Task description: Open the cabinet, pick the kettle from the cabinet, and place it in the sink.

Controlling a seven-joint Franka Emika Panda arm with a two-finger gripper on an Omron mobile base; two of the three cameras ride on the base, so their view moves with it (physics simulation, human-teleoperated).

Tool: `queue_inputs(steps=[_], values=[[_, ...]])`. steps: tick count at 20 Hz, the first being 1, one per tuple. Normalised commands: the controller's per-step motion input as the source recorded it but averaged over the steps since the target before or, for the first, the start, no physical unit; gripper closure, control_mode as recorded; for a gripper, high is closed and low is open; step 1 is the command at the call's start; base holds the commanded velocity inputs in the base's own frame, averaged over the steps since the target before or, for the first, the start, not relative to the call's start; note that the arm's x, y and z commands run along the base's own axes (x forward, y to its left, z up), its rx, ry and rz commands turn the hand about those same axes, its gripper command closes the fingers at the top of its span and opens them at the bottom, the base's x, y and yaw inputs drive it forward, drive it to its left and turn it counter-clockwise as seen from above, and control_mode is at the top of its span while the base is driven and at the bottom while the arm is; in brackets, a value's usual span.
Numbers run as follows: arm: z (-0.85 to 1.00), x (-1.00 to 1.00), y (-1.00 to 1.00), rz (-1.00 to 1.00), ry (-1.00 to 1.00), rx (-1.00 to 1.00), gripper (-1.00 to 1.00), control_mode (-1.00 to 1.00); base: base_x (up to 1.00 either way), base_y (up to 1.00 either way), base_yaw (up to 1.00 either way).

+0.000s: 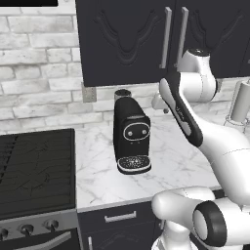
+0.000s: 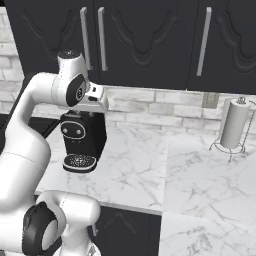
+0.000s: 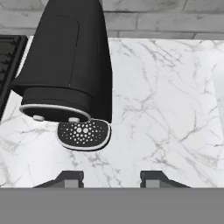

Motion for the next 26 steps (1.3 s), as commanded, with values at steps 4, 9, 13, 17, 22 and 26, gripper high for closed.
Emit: queue_inputs(steps=[4, 9, 13, 17, 22, 26], values=[[0.0, -0.02, 0.0, 0.0, 0.0, 0.0, -1.0, -1.0, 0.0, 0.0, 0.0], [0.0, -0.12, -0.04, 0.0, -0.09, 0.0, -1.0, -1.0, 0.0, 0.0, 0.0], [0.09, -0.19, -0.12, 0.0, -0.28, 0.0, -1.0, -1.0, 0.0, 0.0, 0.0], [0.23, -0.12, -0.16, -0.01, -0.31, 0.0, -1.0, -1.0, 0.0, 0.0, 0.0], [0.33, -0.03, -0.17, -0.06, -0.22, 0.0, -1.0, -1.0, 0.0, 0.0, 0.0], [0.4, 0.01, -0.11, -0.08, -0.13, 0.0, -1.0, -1.0, 0.0, 0.0, 0.0]])
